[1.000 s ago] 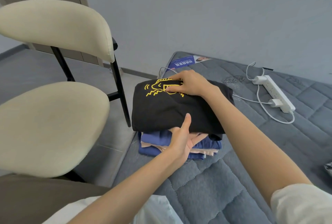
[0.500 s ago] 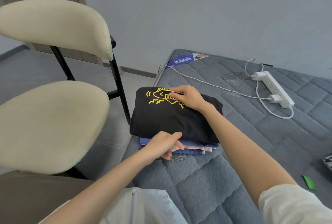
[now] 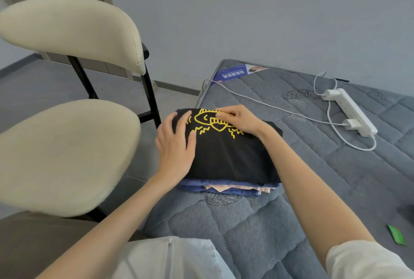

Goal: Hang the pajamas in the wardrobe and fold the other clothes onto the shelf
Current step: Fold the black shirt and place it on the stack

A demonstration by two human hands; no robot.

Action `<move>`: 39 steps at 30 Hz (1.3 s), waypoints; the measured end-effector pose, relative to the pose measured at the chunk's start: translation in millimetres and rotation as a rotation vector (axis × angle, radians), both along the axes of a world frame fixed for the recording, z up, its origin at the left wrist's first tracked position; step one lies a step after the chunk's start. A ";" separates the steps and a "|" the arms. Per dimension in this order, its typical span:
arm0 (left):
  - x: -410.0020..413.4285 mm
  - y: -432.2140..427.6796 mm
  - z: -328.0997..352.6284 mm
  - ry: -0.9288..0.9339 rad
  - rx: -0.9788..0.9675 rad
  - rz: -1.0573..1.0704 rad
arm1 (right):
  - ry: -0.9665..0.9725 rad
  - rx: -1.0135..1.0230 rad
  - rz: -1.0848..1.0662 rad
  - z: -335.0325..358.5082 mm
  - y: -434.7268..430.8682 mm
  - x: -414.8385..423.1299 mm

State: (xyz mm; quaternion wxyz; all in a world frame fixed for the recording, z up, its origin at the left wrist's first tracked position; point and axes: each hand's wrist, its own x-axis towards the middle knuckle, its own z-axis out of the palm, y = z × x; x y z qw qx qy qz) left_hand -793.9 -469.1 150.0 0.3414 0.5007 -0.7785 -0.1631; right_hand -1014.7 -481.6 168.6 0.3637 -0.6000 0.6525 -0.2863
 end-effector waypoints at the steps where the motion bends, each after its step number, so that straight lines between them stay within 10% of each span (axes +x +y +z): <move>1: -0.5 -3.6 -3.0 -0.092 0.008 -0.036 | 0.158 -0.012 0.040 -5.1 -1.2 4.6; 4: -4.3 -13.2 -9.1 -0.308 0.019 -0.099 | 0.593 -0.056 0.094 -19.7 -0.2 13.1; 19: -38.0 -34.0 -38.5 -0.227 0.467 -0.242 | 0.899 -0.114 -0.302 -57.6 60.7 10.6; 28: -11.2 -32.2 -46.3 0.459 0.981 -0.166 | 0.323 -0.054 -0.792 -64.2 86.8 5.0; 39: -3.6 -35.9 -57.2 0.545 1.136 -0.207 | -0.317 0.246 -0.752 -75.3 98.1 -6.9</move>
